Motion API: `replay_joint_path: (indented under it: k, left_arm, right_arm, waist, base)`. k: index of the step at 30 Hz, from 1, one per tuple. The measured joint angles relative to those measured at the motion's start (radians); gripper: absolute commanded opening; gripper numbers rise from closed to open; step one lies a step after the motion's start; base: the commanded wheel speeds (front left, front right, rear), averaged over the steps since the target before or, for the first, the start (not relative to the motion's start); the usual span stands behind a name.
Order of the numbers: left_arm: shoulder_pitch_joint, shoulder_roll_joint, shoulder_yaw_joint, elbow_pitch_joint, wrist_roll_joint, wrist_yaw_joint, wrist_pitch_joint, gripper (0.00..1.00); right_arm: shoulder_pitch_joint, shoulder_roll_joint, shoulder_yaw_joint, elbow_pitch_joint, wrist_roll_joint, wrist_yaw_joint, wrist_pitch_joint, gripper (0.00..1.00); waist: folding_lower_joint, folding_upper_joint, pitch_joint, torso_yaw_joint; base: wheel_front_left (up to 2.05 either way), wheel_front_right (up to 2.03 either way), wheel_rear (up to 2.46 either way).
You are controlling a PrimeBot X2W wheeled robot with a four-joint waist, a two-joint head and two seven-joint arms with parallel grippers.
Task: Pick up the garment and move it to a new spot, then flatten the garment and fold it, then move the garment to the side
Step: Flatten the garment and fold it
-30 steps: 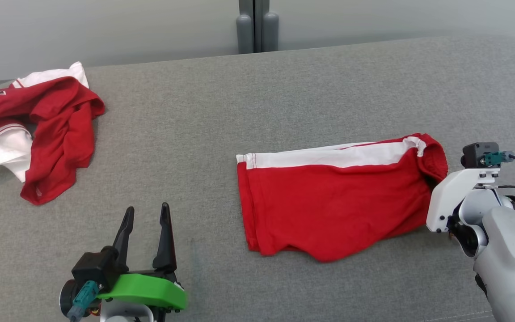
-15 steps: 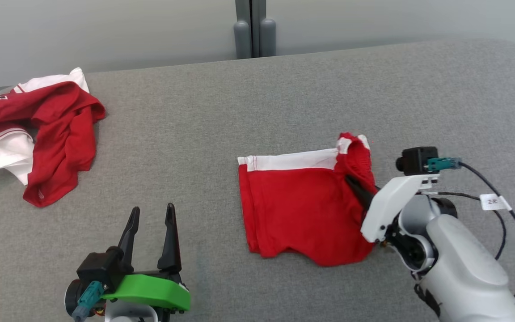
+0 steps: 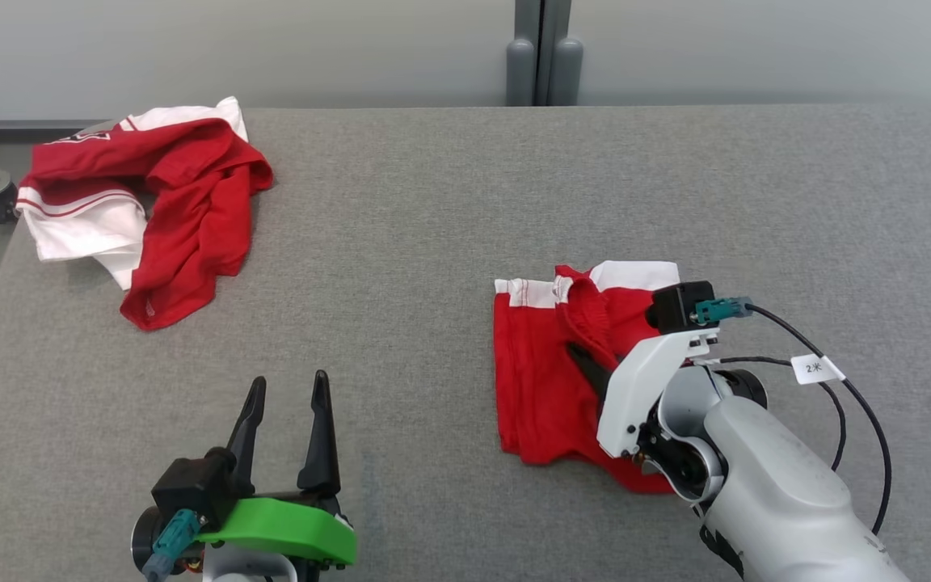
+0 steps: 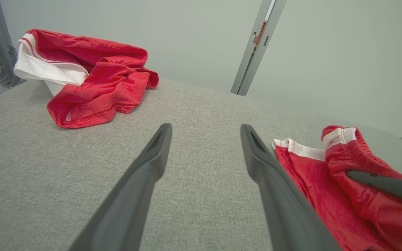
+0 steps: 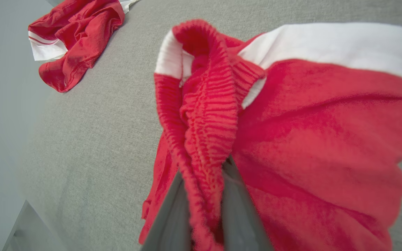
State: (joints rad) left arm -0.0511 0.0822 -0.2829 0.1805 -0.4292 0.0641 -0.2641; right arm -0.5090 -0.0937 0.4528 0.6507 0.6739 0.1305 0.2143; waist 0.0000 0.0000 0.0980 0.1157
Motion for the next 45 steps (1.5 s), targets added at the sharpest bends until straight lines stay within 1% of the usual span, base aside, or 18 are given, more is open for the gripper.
replay_joint_path:
  k: [1, 2, 5, 8, 13, 17, 19, 23, 29, 32, 37, 40, 45]
  left_arm:
    - [0.000, -0.001, 0.000, 0.001, -0.001, -0.002, 0.000, 1.00]
    - [0.000, -0.003, 0.001, 0.002, -0.001, -0.002, 0.000, 1.00]
    - [0.001, -0.005, 0.002, 0.002, -0.001, -0.002, 0.000, 1.00]
    - [0.006, -0.008, 0.009, 0.001, -0.001, -0.002, 0.000, 1.00]
    - [0.008, -0.010, 0.017, -0.007, 0.002, -0.002, 0.000, 1.00]
    - [0.008, -0.012, 0.021, -0.012, 0.008, -0.004, 0.000, 1.00]
    - [0.006, -0.013, 0.024, -0.013, 0.012, -0.004, 0.000, 1.00]
    - [-0.008, -0.015, 0.029, -0.014, 0.018, -0.007, 0.000, 1.00]
    - [-0.040, -0.022, 0.046, -0.023, 0.028, -0.007, 0.000, 1.00]
    - [-0.040, -0.024, 0.057, -0.023, 0.034, -0.005, 0.000, 1.00]
    - [-0.025, -0.027, 0.082, -0.032, 0.041, -0.008, 0.000, 1.00]
    - [0.001, -0.027, 0.103, -0.034, 0.046, -0.008, 0.000, 1.00]
    - [0.036, -0.029, 0.125, -0.044, 0.049, -0.012, 0.000, 1.00]
  right_arm:
    - [-0.006, 0.003, 0.004, 0.014, -0.002, 0.000, -0.006, 0.58]
    - [-0.013, 0.007, 0.011, 0.023, -0.006, 0.000, -0.015, 1.00]
    - [-0.030, 0.017, 0.031, 0.034, -0.012, 0.000, -0.036, 1.00]
    - [-0.041, 0.024, 0.062, 0.024, -0.015, 0.000, -0.050, 1.00]
    - [-0.050, 0.035, 0.107, -0.025, -0.011, 0.000, -0.079, 1.00]
    - [-0.052, 0.030, 0.092, -0.049, -0.025, 0.000, -0.132, 1.00]
    - [-0.056, 0.011, 0.069, -0.055, -0.061, 0.000, -0.174, 1.00]
    - [-0.052, -0.031, -0.008, -0.051, -0.177, 0.000, -0.275, 1.00]
    - [0.026, -0.046, -0.148, -0.066, -0.305, 0.000, -0.376, 1.00]
    - [0.073, -0.040, -0.222, -0.107, -0.352, 0.000, -0.415, 1.00]
    - [0.168, -0.012, -0.304, -0.192, -0.412, 0.000, -0.447, 1.00]
    - [0.219, 0.009, -0.333, -0.236, -0.443, 0.000, -0.454, 1.00]
    - [0.270, 0.034, -0.344, -0.275, -0.454, 0.000, -0.455, 1.00]
  waist:
    - [0.0000, 0.0000, 0.000, 0.008]
    - [0.0000, 0.0000, 0.000, 0.016]
    - [0.0000, 0.0000, 0.001, 0.032]
    - [0.0000, 0.0000, 0.001, 0.033]
    - [0.0000, 0.0000, 0.002, 0.013]
    - [0.0000, 0.0000, 0.004, -0.009]
    - [0.0000, 0.0000, 0.005, -0.021]
    - [0.0000, 0.0000, 0.005, -0.051]
    - [0.0000, 0.0000, -0.004, -0.095]
    - [0.0000, 0.0000, -0.010, -0.118]
    - [0.0000, 0.0000, -0.022, -0.147]
    - [0.0000, 0.0000, -0.030, -0.159]
    - [0.0000, 0.0000, -0.043, -0.171]
  base:
    - [0.00, 0.00, 0.00]
    - [0.00, 0.00, 0.00]
    - [0.00, 0.00, 0.00]
    - [0.00, 0.00, 0.00]
    - [0.00, 0.00, 0.00]
    - [0.00, 0.00, 0.00]
    - [0.00, 0.00, 0.00]
    - [0.00, 0.00, 0.00]
    - [0.00, 0.00, 0.00]
    - [0.00, 0.00, 0.00]
    - [0.00, 0.00, 0.00]
    - [0.00, 0.00, 0.00]
    - [0.00, 0.00, 0.00]
